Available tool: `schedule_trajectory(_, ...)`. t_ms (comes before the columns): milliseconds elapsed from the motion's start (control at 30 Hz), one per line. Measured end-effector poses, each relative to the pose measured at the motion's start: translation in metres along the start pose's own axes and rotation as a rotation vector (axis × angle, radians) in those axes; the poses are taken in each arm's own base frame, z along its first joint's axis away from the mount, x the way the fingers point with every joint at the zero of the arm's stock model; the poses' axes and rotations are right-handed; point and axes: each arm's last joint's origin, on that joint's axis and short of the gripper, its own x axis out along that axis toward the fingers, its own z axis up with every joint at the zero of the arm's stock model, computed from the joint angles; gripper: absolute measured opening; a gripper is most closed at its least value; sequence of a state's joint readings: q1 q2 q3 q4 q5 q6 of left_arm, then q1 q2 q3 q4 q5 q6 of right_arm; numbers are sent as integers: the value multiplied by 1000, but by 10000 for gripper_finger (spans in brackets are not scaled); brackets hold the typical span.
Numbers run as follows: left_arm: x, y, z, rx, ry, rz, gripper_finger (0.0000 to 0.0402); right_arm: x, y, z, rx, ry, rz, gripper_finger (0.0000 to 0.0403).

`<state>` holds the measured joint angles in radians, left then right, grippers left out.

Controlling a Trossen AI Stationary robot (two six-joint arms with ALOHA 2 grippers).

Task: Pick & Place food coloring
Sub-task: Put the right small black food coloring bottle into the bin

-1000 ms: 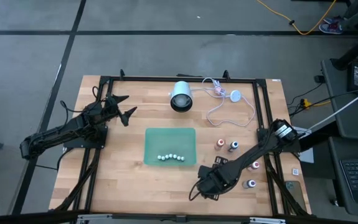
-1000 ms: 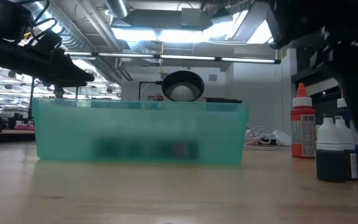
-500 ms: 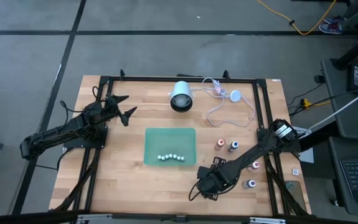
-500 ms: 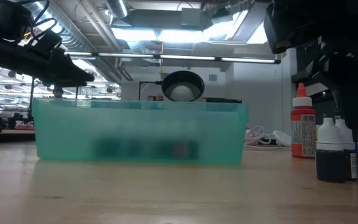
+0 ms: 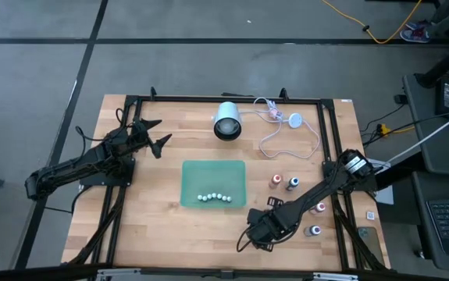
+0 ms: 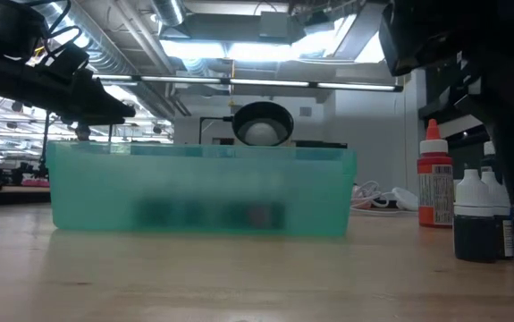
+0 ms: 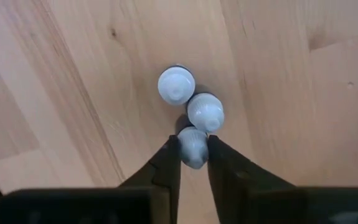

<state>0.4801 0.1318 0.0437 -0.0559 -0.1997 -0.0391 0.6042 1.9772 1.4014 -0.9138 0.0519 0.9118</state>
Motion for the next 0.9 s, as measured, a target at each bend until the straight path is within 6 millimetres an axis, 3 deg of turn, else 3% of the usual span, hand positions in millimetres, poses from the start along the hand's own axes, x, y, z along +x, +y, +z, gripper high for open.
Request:
schedule_trajectory(200, 0, 0, 0, 0, 0, 0, 361, -7, 0, 1, -2, 22, -21, 55)
schedule_trajectory(367, 0, 0, 0, 0, 0, 0, 361, -26, 4, 4, -36, 45, -27, 68)
schedule_trajectory(500, 0, 0, 0, 0, 0, 0, 361, -48, 8, 10, -95, 43, -14, 56)
schedule_trajectory(900, 0, 0, 0, 0, 0, 0, 361, -104, -12, 56, -147, -29, 41, 57)
